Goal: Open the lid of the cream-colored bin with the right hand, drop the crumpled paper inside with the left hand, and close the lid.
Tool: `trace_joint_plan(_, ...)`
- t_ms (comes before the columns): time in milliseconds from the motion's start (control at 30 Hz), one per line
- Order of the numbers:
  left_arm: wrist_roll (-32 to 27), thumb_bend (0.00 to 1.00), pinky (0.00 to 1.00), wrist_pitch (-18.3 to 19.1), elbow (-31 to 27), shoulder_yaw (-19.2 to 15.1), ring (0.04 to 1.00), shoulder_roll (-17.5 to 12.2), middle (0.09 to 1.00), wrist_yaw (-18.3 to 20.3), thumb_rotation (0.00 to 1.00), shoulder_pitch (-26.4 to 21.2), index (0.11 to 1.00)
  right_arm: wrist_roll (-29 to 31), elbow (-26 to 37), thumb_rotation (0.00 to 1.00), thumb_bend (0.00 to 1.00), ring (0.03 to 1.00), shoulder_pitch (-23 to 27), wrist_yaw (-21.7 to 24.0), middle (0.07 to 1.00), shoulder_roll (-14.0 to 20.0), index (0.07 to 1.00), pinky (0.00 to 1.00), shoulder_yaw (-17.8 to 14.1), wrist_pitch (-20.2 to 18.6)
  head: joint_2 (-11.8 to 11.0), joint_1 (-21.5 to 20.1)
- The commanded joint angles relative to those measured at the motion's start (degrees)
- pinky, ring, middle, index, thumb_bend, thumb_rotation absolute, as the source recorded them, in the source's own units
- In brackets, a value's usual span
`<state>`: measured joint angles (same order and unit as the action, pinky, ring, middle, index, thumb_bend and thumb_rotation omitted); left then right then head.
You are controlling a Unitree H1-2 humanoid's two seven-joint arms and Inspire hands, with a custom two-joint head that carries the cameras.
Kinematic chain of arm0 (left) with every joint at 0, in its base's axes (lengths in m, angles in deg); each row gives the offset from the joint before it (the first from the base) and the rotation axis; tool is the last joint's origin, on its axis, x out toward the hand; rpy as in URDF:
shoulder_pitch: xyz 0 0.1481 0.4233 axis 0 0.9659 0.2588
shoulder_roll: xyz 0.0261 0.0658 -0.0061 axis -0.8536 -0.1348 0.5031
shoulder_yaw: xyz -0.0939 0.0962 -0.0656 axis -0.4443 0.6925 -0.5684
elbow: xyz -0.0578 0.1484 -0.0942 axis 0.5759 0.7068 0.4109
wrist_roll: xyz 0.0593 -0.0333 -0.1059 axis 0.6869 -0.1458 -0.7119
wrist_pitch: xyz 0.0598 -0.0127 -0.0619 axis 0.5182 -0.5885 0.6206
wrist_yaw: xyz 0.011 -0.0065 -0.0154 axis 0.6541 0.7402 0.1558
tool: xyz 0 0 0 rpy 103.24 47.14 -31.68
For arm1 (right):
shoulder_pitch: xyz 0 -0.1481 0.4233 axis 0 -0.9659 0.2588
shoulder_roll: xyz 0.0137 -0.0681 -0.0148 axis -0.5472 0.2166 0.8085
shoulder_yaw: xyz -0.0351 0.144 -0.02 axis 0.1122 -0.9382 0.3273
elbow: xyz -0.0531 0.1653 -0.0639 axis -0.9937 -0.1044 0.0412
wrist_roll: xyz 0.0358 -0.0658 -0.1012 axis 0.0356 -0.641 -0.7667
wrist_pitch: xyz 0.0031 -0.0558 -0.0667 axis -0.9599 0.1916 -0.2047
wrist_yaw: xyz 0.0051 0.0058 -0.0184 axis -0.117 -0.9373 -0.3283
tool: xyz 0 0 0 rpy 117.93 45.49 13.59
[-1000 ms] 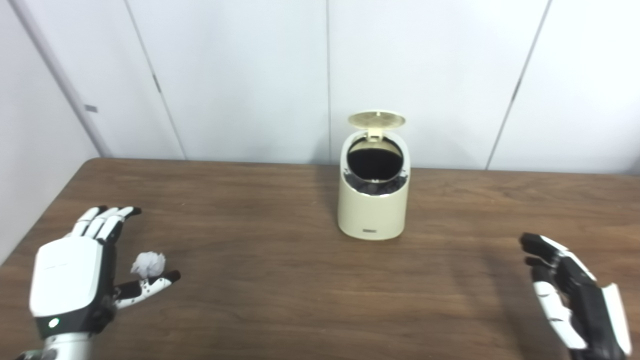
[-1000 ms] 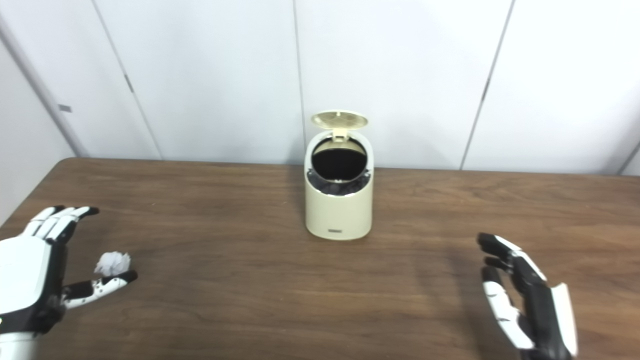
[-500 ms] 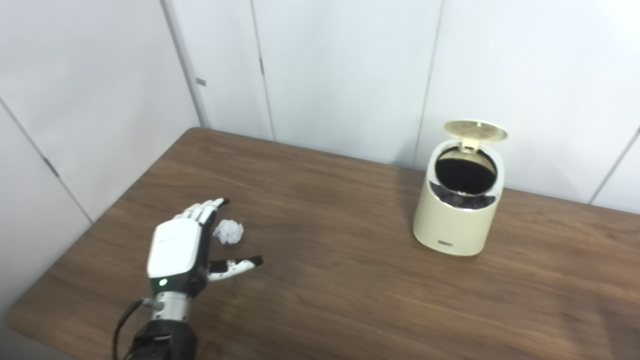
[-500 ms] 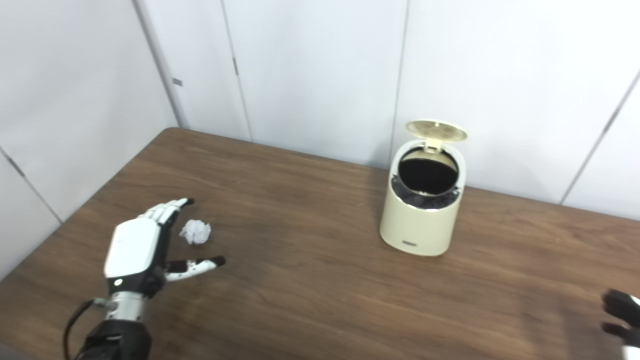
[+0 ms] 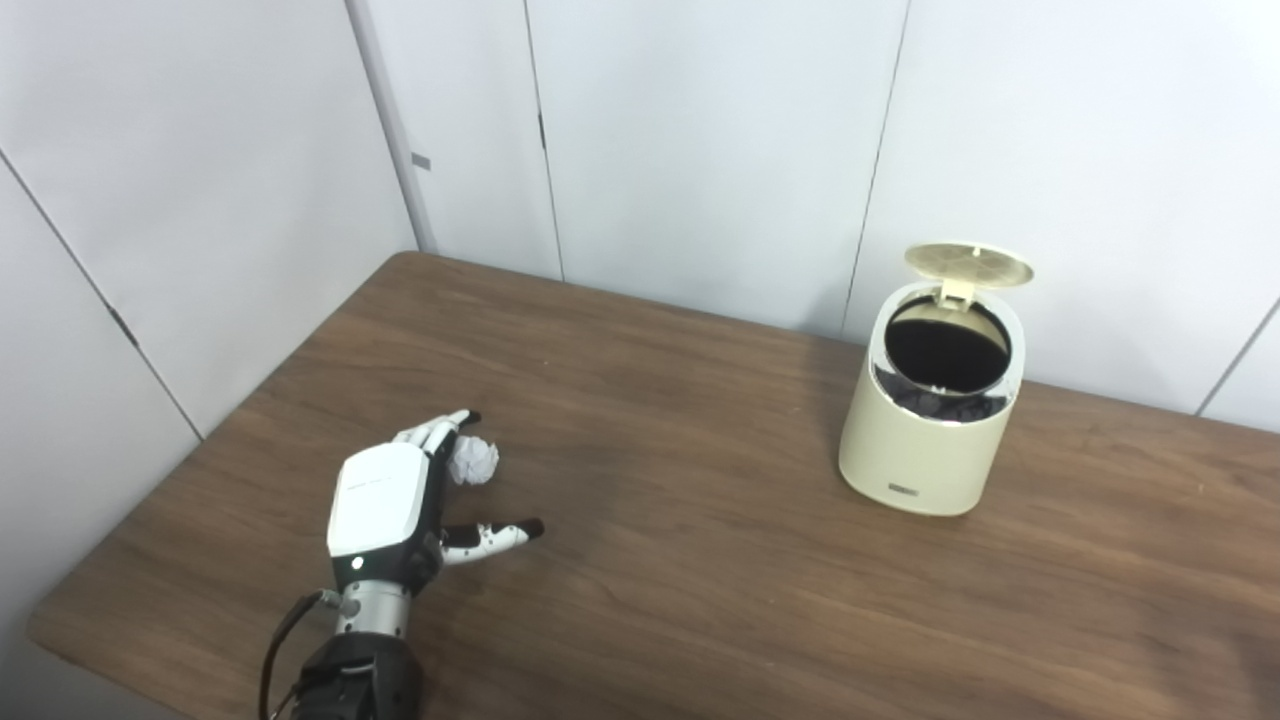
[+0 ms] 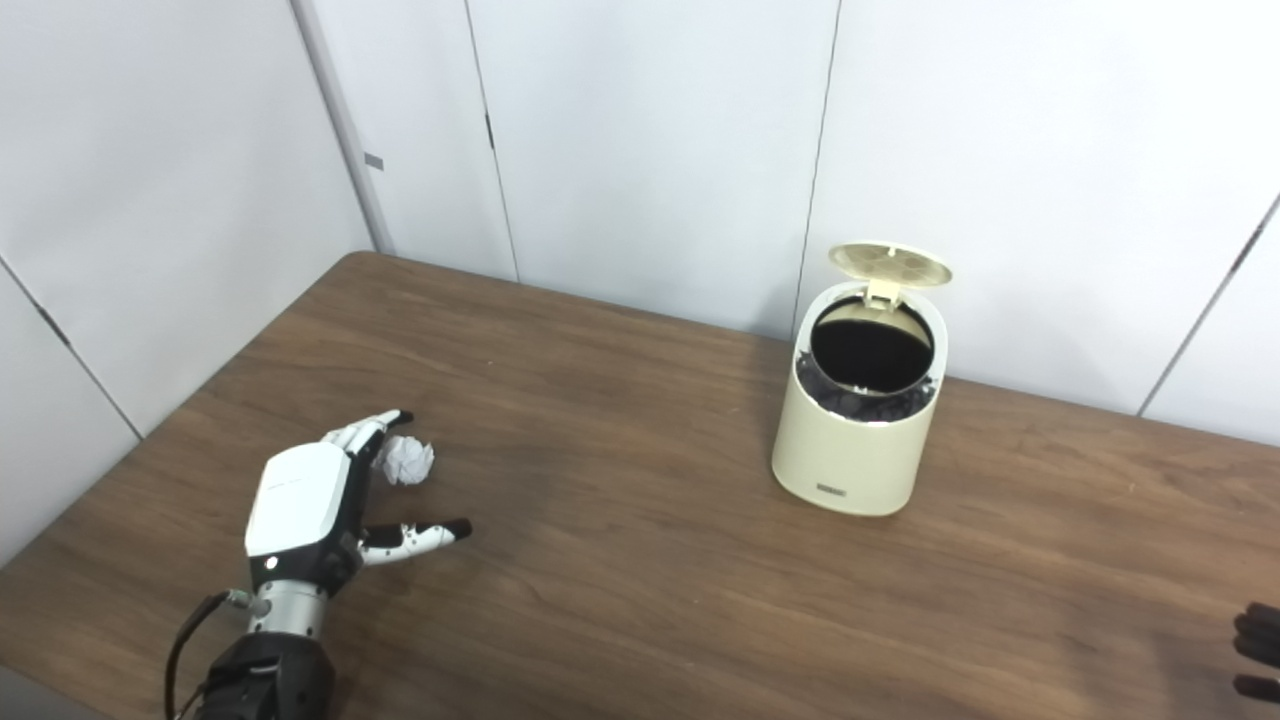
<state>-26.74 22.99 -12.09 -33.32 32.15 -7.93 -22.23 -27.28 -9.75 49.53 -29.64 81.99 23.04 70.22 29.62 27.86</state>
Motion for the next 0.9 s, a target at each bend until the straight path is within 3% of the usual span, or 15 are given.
trace_joint_plan(0,0.1,1.0,0.73,0.5,-0.5,0.0,0.801,-1.6,0.821,-1.6,0.48,-1.5,0.828,1.0,0.5,0.86,0.33,0.713,1.2,-0.1,0.724,0.6,0.706,0.59,-0.7,0.9,-0.1,0.0)
trace_joint_plan(133,0.2,1.0,0.7,1.7,0.4,0.6,0.775,-2.0,0.793,-1.4,0.47,-2.3,0.799,0.7,0.7,0.88,0.37,0.713,1.3,0.0,0.727,0.6,0.71,0.6,-0.6,0.7,-0.3,0.1)
trace_joint_plan(267,-0.3,1.0,0.66,2.7,2.2,1.2,0.758,-2.6,0.779,-1.1,0.41,-3.5,0.78,1.1,0.6,0.89,0.34,0.715,1.2,0.1,0.727,0.6,0.713,0.6,-0.5,1.3,-0.4,-0.1)
trace_joint_plan(667,-2.3,1.0,0.66,4.0,10.0,3.2,0.755,-6.2,0.772,-2.1,0.38,-8.5,0.772,1.2,0.5,0.86,0.34,0.716,1.0,-0.1,0.724,0.3,0.71,0.6,-0.5,1.4,-0.9,-0.8)
trace_joint_plan(767,-2.7,1.0,0.61,3.9,11.0,4.1,0.722,-6.9,0.752,-2.4,0.36,-9.4,0.747,0.8,1.1,0.88,0.35,0.709,0.9,-0.1,0.719,0.2,0.708,0.59,-0.4,0.9,-0.9,-1.0)
trace_joint_plan(867,-2.7,1.0,0.48,3.6,11.0,5.1,0.601,-7.2,0.671,-2.9,0.26,-10.0,0.674,1.0,1.3,0.87,0.37,0.705,0.7,-0.1,0.716,0.1,0.704,0.58,-0.4,0.6,-0.8,-1.2)
